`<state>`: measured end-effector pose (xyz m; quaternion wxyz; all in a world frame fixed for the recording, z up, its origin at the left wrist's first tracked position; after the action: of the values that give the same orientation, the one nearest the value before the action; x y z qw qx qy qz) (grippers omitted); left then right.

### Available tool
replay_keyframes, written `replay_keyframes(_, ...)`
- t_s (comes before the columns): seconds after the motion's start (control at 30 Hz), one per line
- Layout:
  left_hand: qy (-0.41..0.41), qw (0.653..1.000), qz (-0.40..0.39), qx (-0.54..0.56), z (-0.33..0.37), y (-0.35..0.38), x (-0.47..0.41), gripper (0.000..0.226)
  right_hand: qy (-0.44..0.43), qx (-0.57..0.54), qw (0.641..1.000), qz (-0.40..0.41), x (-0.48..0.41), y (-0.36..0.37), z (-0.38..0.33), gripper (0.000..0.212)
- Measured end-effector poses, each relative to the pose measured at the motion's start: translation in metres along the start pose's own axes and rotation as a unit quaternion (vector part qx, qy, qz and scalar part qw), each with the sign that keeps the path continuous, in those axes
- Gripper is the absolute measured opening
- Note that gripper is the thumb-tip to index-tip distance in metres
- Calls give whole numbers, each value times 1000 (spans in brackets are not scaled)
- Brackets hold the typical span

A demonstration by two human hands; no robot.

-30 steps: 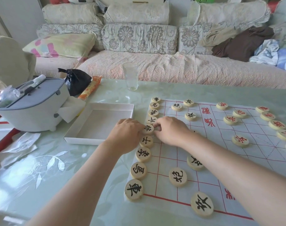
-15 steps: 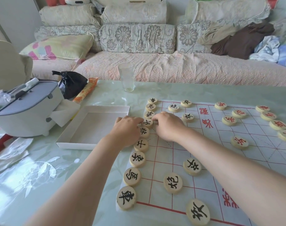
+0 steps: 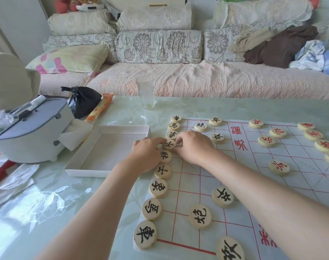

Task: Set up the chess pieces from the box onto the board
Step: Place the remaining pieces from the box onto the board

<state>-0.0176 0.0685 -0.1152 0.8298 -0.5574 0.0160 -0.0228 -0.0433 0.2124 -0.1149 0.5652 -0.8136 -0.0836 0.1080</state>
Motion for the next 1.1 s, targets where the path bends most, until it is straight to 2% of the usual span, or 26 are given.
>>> replay_keyframes(0.13, -22, 999, -17, 32, -3, 3, -4, 63, 14, -2, 1000, -1, 3, -6, 1, 37)
replay_keyframes(0.3, 26, 998, 18, -49, 3, 1, -7, 53, 9, 5, 1000, -15, 0, -1, 1, 24)
replay_keyframes(0.43, 37, 998, 3, -43, 5, 5, -7, 58, 17, -14, 1000, -16, 0, -2, 1, 15)
replay_keyframes(0.63, 38, 996, 42, -64, 0, 1, -8, 53, 10, -26, 999, -18, -1, 4, 2, 38)
replay_keyframes(0.87, 51, 997, 31, -57, -4, 4, -9, 53, 3, -30, 1000, 0, 1, 4, -2, 29)
replay_keyframes(1.1, 66, 993, 61, -75, -6, 1, -4, 34, 6, -34, 999, 3, 4, 1, -5, 31)
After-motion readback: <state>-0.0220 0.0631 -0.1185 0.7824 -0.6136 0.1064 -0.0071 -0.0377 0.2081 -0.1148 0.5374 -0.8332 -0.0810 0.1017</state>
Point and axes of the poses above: each hand's wrist, its own x-axis away from the middle knuckle, its own y-axis out of the palm, z = x × y, the point moved 6 cm from there along -x, towards the middle knuckle, and after that the axes turned 2 degrees about -y, right-handed, at the moved point
